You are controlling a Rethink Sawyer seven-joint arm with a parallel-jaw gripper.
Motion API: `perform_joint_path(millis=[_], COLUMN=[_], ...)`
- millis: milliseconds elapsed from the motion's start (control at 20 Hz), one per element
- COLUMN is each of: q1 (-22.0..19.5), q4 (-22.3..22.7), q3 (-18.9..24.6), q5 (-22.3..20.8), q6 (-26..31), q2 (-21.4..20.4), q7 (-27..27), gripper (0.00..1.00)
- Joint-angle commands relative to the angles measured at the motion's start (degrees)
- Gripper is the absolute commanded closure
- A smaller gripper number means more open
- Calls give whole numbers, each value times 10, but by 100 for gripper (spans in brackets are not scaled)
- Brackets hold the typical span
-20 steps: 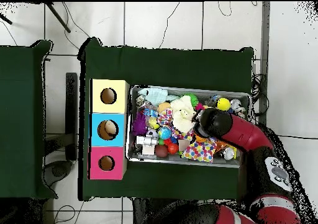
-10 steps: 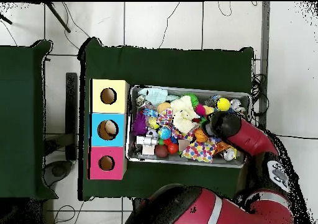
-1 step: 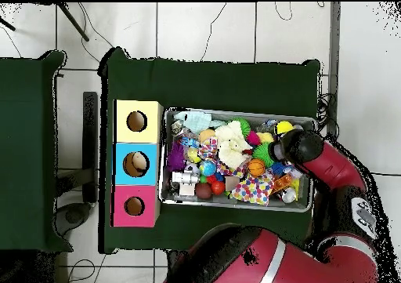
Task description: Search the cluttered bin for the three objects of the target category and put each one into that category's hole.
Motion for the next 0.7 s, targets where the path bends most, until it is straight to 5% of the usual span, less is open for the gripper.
perform_joint_path(millis=[50, 700], q1=[13, 79], q4=[-111, -134], q3=[-29, -84], q5=[39, 40], q6=[91, 160], q2=[29, -5], q7=[162, 170], gripper=[0, 0])
